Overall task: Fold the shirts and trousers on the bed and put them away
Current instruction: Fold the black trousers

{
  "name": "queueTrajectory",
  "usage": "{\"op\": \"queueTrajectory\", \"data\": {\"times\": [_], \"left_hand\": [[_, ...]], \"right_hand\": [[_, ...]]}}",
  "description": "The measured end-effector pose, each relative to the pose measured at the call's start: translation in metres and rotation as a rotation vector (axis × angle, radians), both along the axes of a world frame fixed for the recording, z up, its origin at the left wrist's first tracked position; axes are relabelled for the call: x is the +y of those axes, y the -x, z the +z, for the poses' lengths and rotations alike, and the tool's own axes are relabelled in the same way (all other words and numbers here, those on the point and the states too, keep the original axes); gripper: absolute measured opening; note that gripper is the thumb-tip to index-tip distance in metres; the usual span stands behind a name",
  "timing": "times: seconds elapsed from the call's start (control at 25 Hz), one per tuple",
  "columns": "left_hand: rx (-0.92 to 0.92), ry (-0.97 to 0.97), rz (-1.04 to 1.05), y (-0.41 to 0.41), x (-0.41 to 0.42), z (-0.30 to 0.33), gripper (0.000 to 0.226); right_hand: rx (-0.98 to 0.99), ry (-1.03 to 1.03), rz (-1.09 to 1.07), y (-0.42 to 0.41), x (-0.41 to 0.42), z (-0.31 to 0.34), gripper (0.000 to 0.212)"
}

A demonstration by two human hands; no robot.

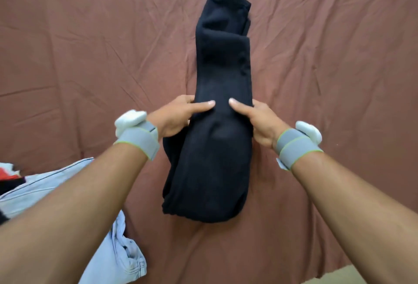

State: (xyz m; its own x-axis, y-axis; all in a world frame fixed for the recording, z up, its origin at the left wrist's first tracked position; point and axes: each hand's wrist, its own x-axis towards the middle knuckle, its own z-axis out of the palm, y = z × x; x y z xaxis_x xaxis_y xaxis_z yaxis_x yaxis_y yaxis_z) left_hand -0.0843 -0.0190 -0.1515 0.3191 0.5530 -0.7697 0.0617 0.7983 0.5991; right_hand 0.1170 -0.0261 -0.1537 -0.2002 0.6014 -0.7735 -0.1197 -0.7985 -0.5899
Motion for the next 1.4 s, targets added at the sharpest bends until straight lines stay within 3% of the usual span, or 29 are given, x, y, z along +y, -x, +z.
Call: {"op": "queueTrajectory", "data": {"times": [0.12,0.28,0.36,0.44,0.52,0.6,0.72,0.84,0.96,1.08,1.2,1.28,1.4], "left_hand": [[-0.021,-0.122,0.191,-0.001,-0.023,-0.014,0.024],[-0.046,-0.409,0.291,-0.007,0.011,0.005,0.029],[-0.063,-0.477,0.35,0.0,0.038,0.019,0.033],[-0.095,-0.393,0.304,0.012,0.048,0.03,0.04],[-0.058,-0.165,0.113,0.027,0.024,0.023,0.047],[0.007,-0.072,-0.031,0.034,-0.022,0.017,0.037],[-0.031,-0.251,0.103,0.038,-0.028,0.024,0.019],[-0.088,-0.329,0.299,0.029,0.022,0.048,0.031],[-0.087,-0.173,0.38,0.05,0.002,0.047,0.072],[-0.209,-0.038,0.351,0.052,-0.048,0.033,0.08],[-0.217,-0.058,0.386,0.042,-0.054,0.038,0.041],[-0.251,-0.082,0.472,0.041,-0.047,0.048,0.039],[-0.27,-0.164,0.511,0.038,-0.028,0.064,0.044]], "right_hand": [[0.012,0.026,0.087,-0.008,-0.021,-0.001,0.043],[0.175,-0.219,-0.176,-0.003,0.001,0.019,0.044],[0.238,-0.271,-0.202,0.005,0.014,0.023,0.043],[0.176,-0.244,-0.038,0.013,0.014,0.023,0.043],[0.075,-0.154,0.086,0.013,-0.002,0.013,0.042],[0.016,-0.123,0.149,0.013,-0.025,0.009,0.041],[0.043,-0.232,0.016,0.026,-0.01,0.018,0.035],[0.229,-0.276,-0.143,0.041,0.035,0.039,0.033],[0.302,-0.14,0.125,0.031,0.011,0.042,0.066],[0.226,-0.134,0.245,0.022,-0.038,0.027,0.105],[0.207,-0.282,0.284,0.016,-0.051,0.021,0.104],[0.146,-0.404,0.388,0.011,-0.052,0.024,0.098],[-0.173,-0.568,0.619,0.016,-0.049,0.029,0.097]]}}
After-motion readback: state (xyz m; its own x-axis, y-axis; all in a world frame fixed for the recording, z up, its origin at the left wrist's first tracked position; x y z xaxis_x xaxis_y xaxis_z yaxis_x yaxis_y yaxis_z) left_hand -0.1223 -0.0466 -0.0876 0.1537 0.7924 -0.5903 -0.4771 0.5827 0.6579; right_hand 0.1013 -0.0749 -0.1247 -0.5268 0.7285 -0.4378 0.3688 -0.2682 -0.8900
